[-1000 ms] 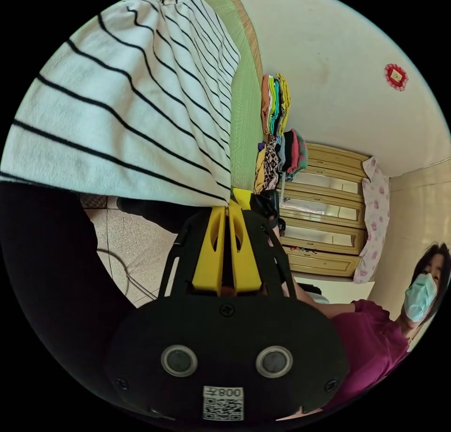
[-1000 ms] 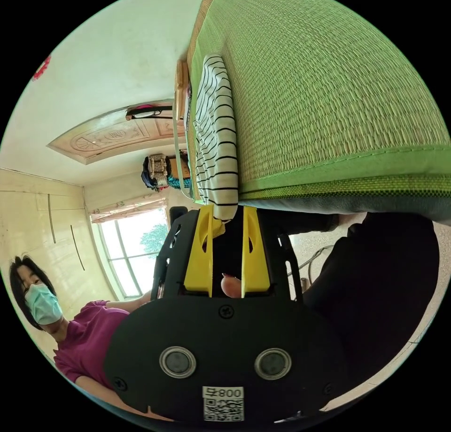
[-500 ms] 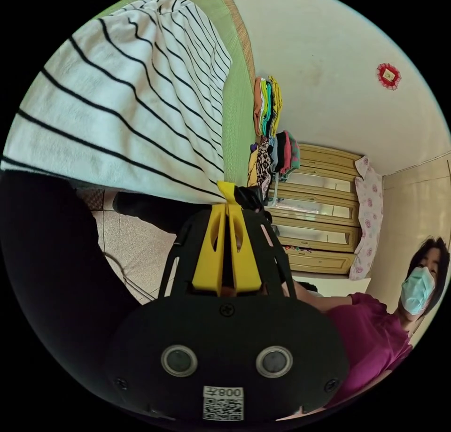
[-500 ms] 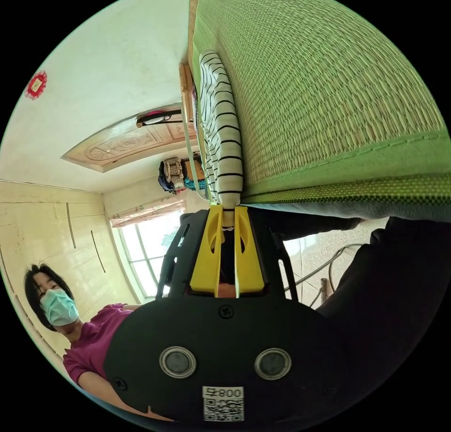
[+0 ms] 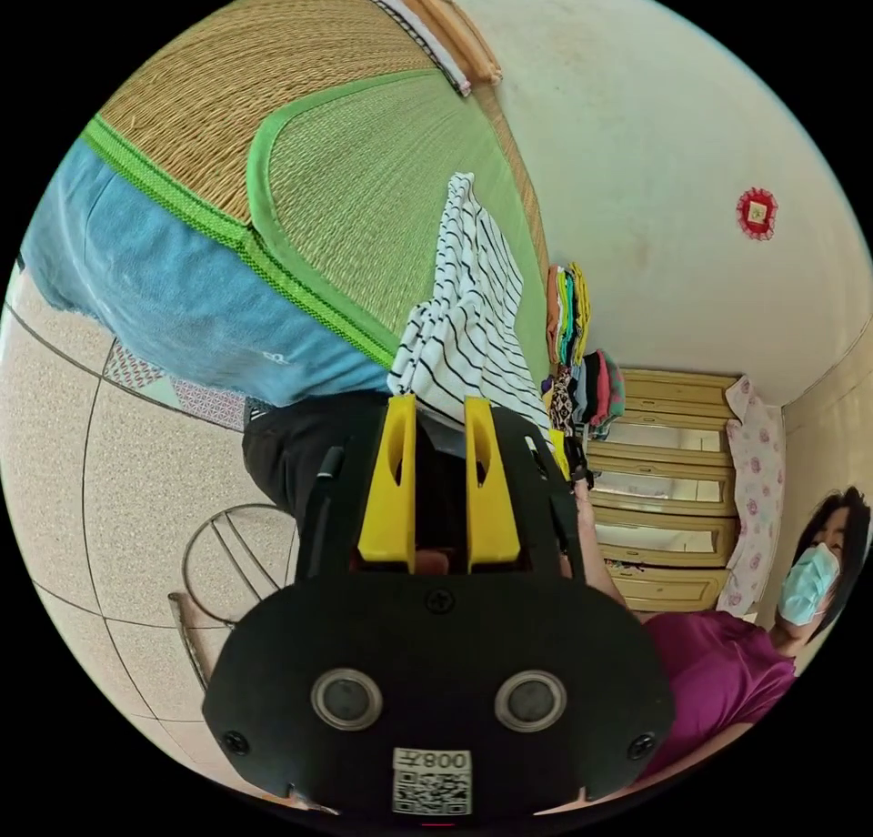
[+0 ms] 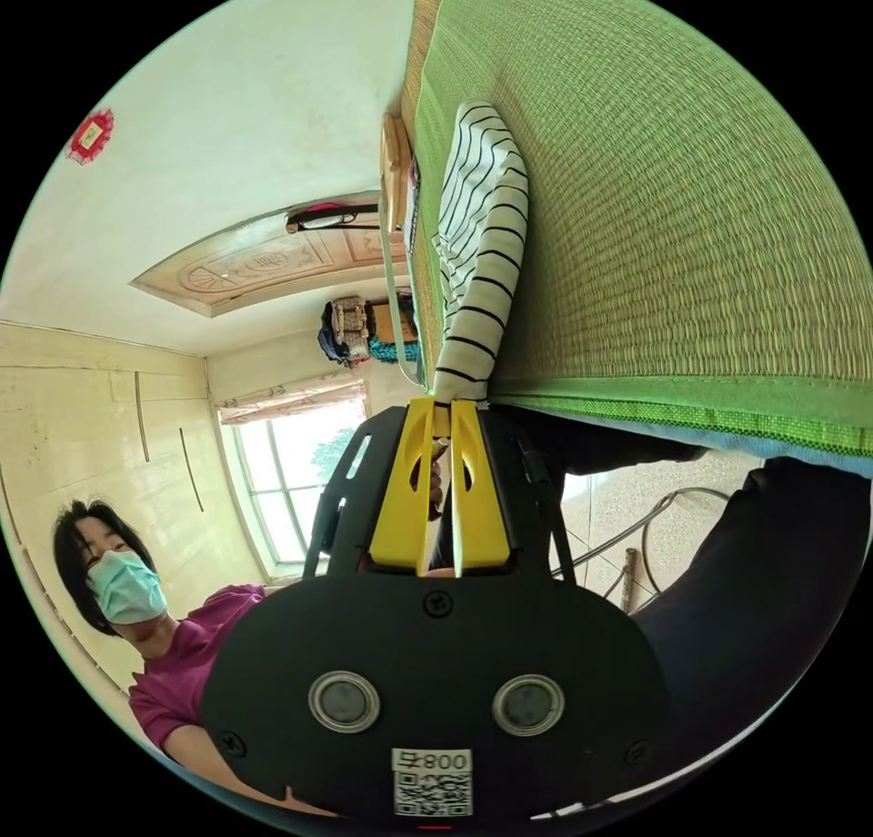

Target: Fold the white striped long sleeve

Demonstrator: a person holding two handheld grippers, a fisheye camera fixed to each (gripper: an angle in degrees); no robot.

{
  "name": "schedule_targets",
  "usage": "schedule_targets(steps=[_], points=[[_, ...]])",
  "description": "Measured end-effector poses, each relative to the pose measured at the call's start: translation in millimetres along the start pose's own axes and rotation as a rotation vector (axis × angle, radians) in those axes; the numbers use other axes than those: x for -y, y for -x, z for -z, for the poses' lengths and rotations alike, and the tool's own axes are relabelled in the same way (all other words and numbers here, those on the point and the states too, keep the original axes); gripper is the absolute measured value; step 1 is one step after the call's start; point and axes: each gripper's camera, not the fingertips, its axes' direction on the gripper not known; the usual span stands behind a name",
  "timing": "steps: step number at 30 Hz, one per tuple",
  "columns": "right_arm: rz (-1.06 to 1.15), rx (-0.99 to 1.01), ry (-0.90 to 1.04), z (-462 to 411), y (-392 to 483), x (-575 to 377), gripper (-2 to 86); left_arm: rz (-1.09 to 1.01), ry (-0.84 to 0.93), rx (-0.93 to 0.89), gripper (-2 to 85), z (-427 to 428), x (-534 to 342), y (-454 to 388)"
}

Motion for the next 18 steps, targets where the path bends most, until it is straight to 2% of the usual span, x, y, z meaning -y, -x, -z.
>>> schedule_targets(steps=[10,18], points=[[0.023,-0.018,0.013,-21.1,37.3,10.9,2.3,0.101,0.031,-0.221,10.8,9.5,12.9,40.2],[0.033,-0.031,0.008,-35.4,53.8,15.8,2.3,0.138,0.053,-0.269,9.6,16.3,18.8,50.9]])
